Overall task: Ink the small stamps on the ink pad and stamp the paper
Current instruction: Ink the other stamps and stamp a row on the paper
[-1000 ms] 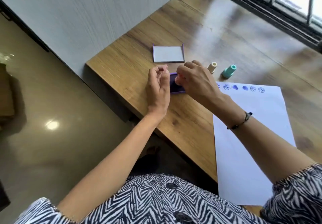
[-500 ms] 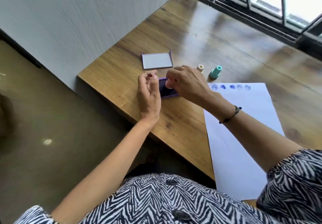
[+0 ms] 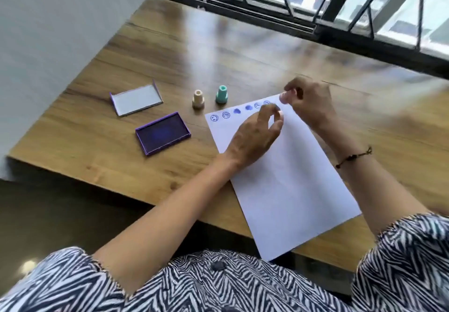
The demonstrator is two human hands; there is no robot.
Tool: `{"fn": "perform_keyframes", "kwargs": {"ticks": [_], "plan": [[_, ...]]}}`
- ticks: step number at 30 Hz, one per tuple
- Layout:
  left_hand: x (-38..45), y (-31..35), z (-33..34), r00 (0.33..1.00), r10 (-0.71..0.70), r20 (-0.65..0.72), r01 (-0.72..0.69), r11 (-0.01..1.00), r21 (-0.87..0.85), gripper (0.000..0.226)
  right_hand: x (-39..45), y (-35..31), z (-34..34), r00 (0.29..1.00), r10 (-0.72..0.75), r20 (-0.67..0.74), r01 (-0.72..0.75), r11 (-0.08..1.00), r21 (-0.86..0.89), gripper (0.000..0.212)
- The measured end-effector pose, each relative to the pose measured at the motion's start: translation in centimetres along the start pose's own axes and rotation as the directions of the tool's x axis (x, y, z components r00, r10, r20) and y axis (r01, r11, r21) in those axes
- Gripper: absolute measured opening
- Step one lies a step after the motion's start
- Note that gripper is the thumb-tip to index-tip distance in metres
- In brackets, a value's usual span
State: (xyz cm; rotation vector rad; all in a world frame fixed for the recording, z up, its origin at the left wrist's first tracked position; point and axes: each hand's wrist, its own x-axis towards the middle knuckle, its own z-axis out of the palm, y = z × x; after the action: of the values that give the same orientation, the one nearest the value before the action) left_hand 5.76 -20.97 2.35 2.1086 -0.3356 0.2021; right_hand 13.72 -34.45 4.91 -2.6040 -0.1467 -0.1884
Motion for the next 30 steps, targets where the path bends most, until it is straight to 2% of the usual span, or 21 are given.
{"fn": "perform_keyframes", "kwargs": {"ticks": [3,6,13,20,30], "plan": [[0.4,-0.8,0.8,0.993,-0.086,0.080,0.083,0.995,0.050,0.024,0.8,0.4,0.5,1.000,-0.019,0.017,0.019,1.000,-0.009,0.019],[0.6,-1.3,0.9,0.985,-0.147,0.091,0.143,0.989,0.045,0.026,1.6,0.3,1.0,0.997,-0.065,0.037,0.066,0.997,-0.034,0.024],[0.7,-1.5,1.0,0.987,-0.140,0.083,0.138,0.990,0.031,0.025,2.4,0.3,1.4,0.973,-0.180,0.142,0.196,0.975,-0.109,0.021],[0.8,-1.5,1.0,0.988,-0.137,0.076,0.136,0.991,0.018,0.024,2.7,0.4,1.8,0.968,-0.188,0.168,0.214,0.964,-0.155,0.018],[0.6,-1.4,0.8,0.988,-0.133,0.071,0.133,0.991,0.005,0.024,3.1,-0.9,1.3,0.934,-0.245,0.260,0.320,0.899,-0.299,0.018]]}}
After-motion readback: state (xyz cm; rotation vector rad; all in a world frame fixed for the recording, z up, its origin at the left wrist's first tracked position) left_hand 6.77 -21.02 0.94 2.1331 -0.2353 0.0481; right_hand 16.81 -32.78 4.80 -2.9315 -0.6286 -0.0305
